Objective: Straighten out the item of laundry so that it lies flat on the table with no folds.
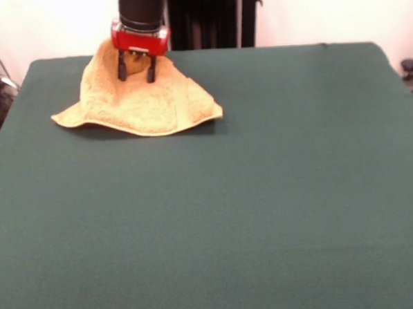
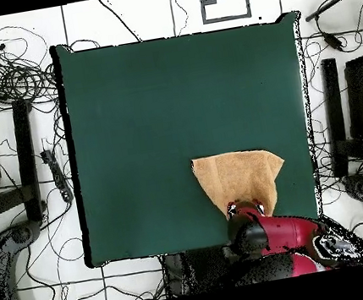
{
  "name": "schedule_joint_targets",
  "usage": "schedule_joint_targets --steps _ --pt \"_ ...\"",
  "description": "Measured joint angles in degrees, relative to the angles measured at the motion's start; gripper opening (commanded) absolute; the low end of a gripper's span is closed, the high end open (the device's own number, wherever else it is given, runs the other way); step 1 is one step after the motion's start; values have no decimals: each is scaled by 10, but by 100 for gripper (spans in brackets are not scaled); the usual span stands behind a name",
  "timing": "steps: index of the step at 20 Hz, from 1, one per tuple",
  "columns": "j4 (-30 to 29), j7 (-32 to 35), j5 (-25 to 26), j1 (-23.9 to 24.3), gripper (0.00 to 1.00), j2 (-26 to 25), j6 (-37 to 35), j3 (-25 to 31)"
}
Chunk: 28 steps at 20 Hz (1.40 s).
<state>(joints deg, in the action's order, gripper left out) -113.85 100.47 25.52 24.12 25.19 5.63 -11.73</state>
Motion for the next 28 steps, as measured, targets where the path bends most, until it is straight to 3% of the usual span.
schedule_joint_targets --steps 12,21,28 --pt "-5 0 79 37 100 2 48 20" --pt "-5 0 95 42 100 1 58 22" --pt "-6 0 112 75 100 8 40 51"
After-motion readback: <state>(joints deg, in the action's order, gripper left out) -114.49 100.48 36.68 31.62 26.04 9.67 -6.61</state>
